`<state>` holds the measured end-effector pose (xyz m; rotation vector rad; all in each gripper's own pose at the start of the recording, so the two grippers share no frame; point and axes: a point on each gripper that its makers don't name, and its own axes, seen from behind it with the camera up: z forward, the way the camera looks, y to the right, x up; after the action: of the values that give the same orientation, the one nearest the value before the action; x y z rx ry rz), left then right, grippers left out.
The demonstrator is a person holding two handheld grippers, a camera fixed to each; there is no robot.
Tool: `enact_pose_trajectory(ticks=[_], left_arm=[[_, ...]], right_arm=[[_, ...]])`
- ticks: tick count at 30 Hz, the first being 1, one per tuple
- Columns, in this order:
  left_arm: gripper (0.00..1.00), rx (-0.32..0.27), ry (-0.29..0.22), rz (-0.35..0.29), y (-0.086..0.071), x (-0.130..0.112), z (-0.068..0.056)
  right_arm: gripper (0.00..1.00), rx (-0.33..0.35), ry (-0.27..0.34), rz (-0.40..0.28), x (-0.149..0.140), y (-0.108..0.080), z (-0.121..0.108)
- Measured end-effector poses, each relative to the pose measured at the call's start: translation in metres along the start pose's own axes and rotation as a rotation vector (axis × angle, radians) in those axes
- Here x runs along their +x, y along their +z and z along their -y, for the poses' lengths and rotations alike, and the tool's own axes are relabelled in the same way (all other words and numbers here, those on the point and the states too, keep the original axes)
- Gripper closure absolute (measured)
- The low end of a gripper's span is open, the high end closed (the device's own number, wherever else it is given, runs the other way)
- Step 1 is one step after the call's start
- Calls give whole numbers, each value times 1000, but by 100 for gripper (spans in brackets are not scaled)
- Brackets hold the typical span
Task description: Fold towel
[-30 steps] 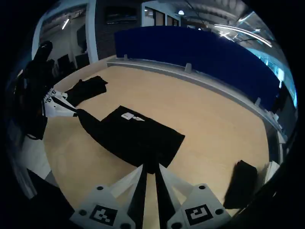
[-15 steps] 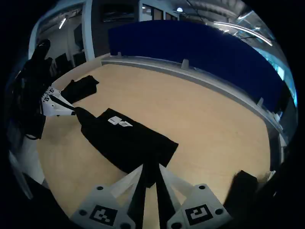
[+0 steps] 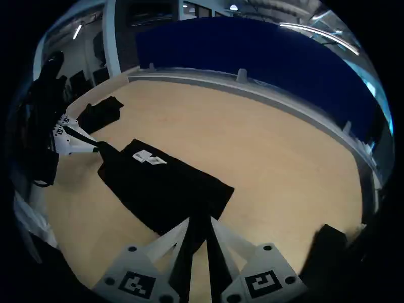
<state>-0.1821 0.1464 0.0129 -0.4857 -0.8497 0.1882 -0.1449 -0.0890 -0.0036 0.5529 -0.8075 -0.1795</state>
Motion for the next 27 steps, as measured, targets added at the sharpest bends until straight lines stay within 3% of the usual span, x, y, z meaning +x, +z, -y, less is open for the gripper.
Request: enact_pose_trajectory(ticks=[12, 18, 27], left_arm=[[88, 14, -27, 3, 28, -1, 10], [84, 37, -3, 21, 39, -4, 16], [63, 69, 12, 32, 45, -2, 27]], right_arm=[[85, -31, 19, 19, -7, 31, -9], [82, -46, 33, 22, -5, 45, -13], [71, -100, 39, 31, -4, 57, -26]])
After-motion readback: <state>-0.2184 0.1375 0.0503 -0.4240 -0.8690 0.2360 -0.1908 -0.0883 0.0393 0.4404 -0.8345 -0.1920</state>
